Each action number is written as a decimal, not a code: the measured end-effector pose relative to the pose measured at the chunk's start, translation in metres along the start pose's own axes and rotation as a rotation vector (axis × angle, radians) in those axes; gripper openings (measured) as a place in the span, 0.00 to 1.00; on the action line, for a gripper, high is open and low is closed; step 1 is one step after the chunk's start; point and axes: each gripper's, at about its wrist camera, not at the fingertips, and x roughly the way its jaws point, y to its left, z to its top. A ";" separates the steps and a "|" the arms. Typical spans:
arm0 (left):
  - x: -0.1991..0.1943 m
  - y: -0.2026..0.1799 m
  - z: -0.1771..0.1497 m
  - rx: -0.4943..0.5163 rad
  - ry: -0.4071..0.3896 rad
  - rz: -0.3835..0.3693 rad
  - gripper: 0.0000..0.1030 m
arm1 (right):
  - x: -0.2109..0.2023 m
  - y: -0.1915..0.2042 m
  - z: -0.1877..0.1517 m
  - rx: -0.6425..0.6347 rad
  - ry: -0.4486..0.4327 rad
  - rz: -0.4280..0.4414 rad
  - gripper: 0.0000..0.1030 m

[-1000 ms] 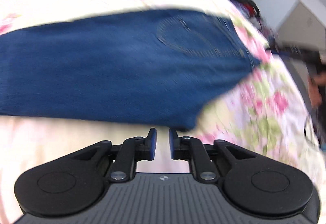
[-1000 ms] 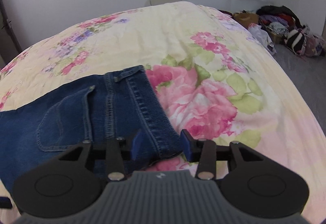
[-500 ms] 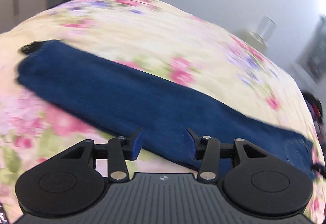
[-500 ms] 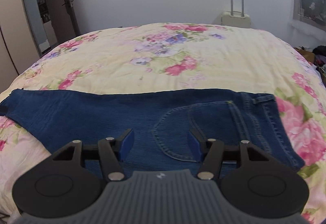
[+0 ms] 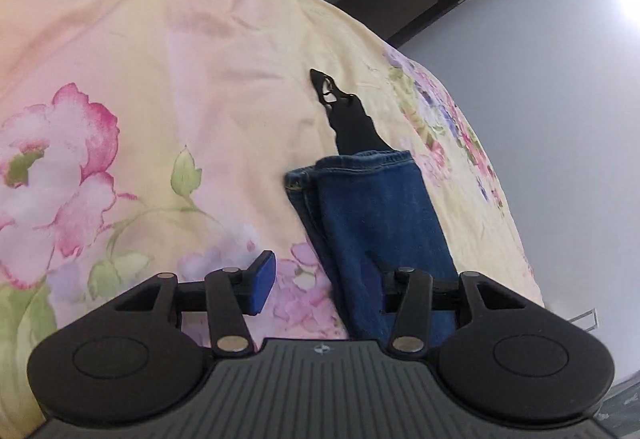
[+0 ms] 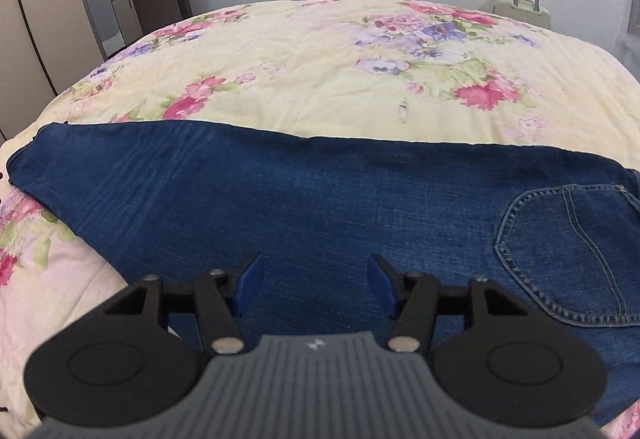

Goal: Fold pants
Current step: 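Grasp the tagged leg hem with the left gripper and lift it, then carry the leg hem with the left gripper toward the waistband and lower it, then grasp the folded leg edge with the right gripper and lift it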

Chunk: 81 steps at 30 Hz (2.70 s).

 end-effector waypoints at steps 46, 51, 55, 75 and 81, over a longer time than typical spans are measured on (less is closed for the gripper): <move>-0.082 -0.320 -0.459 1.736 -0.107 -0.237 0.05 | -0.070 -0.121 -0.078 0.431 -0.078 0.075 0.43; -0.060 -0.278 -0.514 1.940 0.118 -0.150 0.07 | -0.064 -0.137 -0.093 0.493 -0.080 0.133 0.41; -0.052 -0.273 -0.503 1.923 0.305 -0.130 0.12 | -0.060 -0.137 -0.091 0.500 -0.082 0.177 0.42; -0.052 -0.280 -0.374 1.329 0.302 -0.178 0.49 | 0.024 -0.087 -0.026 0.667 0.089 0.526 0.64; -0.027 -0.259 -0.356 1.187 0.227 -0.117 0.49 | 0.071 -0.078 -0.014 0.729 0.175 0.522 0.64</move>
